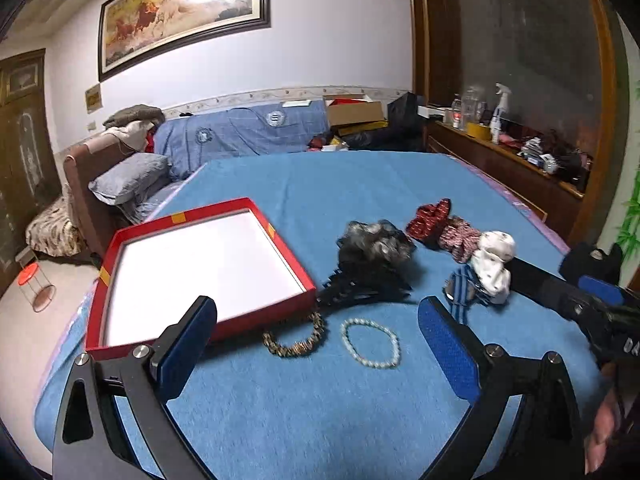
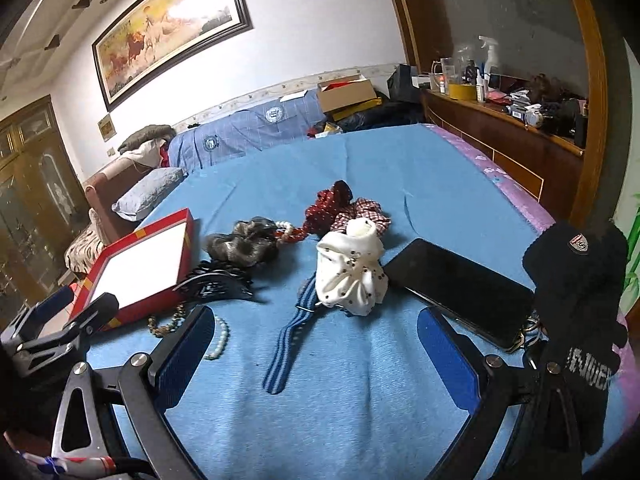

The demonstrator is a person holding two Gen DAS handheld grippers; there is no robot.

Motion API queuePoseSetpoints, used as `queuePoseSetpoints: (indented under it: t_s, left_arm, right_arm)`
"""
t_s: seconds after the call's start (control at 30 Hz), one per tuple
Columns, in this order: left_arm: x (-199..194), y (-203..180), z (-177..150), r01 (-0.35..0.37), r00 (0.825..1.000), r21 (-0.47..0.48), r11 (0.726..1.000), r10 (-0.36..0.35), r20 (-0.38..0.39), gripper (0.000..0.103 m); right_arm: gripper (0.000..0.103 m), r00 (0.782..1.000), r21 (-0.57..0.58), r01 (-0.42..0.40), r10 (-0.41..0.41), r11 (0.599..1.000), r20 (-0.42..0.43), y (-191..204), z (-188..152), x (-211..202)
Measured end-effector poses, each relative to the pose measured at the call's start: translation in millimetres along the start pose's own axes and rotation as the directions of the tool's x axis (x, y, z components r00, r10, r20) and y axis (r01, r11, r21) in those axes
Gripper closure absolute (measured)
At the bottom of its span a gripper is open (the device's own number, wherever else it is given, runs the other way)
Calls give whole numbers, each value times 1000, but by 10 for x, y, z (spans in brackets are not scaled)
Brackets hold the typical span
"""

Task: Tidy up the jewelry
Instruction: 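Lower the left tool toward the gold-black beaded bracelet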

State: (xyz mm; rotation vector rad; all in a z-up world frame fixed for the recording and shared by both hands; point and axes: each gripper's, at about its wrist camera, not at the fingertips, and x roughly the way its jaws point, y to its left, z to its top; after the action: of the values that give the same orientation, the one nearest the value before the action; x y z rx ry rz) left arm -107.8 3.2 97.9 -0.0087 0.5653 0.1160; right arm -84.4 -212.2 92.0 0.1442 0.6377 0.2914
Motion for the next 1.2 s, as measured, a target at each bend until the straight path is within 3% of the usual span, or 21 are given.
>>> queuePoseSetpoints:
  t_s: [0.4,1.2]
  left_arm:
    - [193,49,-163,20,995,-3,1000,-20,-95,3]
    - [342,13,-198,23,987,23,999,-19,-159,3]
  right_arm:
    - [0,998,9,16,-15,1000,-65,105,-133,134]
    - [0,996,5,12,-11,1000,-93,117,-143,270]
